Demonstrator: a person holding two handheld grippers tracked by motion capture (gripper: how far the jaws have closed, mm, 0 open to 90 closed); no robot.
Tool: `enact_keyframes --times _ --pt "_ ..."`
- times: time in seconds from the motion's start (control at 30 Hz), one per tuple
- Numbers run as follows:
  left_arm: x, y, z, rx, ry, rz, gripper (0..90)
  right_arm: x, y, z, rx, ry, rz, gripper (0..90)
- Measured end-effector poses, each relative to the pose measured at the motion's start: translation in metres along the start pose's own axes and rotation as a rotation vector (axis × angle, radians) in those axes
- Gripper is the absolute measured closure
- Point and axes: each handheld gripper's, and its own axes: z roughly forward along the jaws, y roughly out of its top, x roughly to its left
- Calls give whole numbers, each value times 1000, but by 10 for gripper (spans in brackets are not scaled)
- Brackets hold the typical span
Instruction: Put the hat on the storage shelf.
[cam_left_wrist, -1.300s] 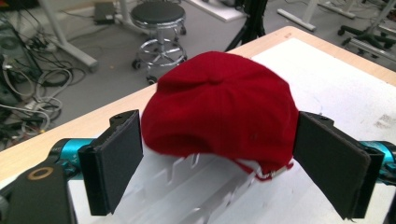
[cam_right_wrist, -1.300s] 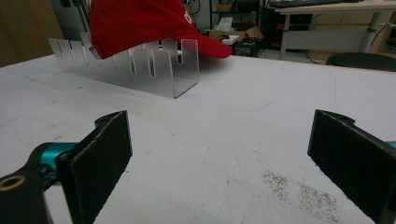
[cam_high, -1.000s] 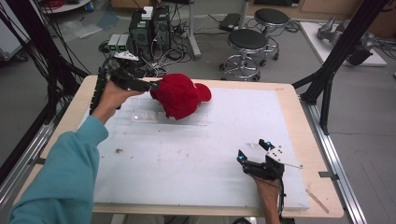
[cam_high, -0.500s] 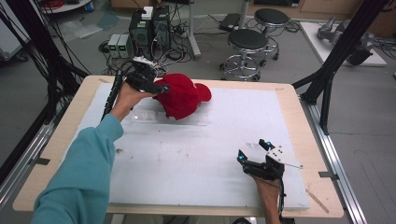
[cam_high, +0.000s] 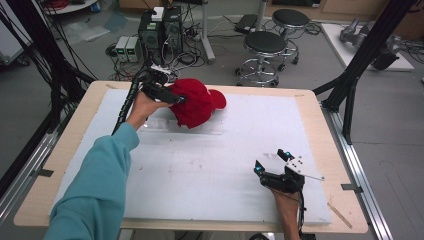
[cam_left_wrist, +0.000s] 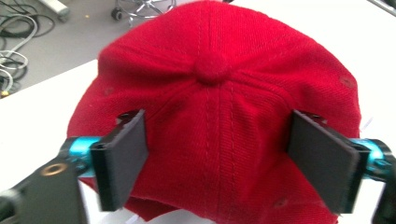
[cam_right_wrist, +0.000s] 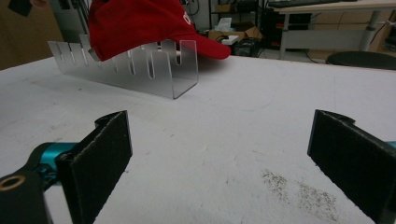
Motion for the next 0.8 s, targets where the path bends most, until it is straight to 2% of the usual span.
enact_keyframes --times 0.1,0.2,0.27,0.37,0.4,0.43,0.6,0.73,0.8 --pt "1 -1 3 7 -15 -18 327 0 0 0 -1 0 6 53" --pt "1 -2 5 10 -11 -14 470 0 0 0 0 2 9 53" --pt "1 -2 6 11 -8 -27 549 0 0 0 0 2 10 53" --pt "0 -2 7 2 -7 -27 670 0 0 0 0 2 12 53" --pt "-1 -2 6 -2 -3 -25 670 0 0 0 1 2 17 53" --pt "-2 -1 6 -14 -11 -30 745 0 0 0 0 4 16 53" --pt "-6 1 4 -43 -4 -30 837 0 0 0 0 4 16 53" --pt "-9 3 1 -65 -7 -7 854 0 0 0 1 3 14 53" --pt "-11 5 -4 -101 -6 6 855 0 0 0 0 5 14 53"
